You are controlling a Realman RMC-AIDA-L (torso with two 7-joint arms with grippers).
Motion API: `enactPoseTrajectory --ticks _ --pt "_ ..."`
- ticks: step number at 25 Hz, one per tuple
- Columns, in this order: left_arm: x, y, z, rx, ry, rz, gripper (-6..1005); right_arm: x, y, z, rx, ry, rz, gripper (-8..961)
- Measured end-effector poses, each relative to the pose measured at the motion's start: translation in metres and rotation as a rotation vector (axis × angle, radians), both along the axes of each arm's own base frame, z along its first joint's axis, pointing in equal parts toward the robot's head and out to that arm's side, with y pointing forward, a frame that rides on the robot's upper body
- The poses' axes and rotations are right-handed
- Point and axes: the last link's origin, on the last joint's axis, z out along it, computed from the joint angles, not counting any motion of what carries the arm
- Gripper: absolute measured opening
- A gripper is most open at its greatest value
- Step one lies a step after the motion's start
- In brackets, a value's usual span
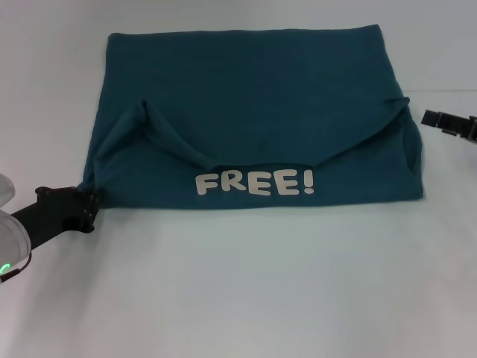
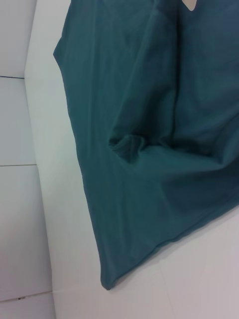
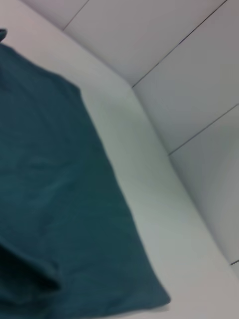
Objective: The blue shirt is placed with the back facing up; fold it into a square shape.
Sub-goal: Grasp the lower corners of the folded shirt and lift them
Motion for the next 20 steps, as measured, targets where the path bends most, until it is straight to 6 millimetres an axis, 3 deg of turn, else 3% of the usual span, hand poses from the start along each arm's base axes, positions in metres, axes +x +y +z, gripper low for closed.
enactPoseTrajectory --ticks 5,20 --pt "0.000 -0.001 -0.001 -0.002 -0.005 -0.001 39 0.007 -0.003 -0.004 -0.059 -0.030 -0.049 676" --pt "0.008 0.002 0.001 -0.016 -0.030 -0.030 45 0.019 -0.012 -0.019 -0.173 -0.110 -0.131 671"
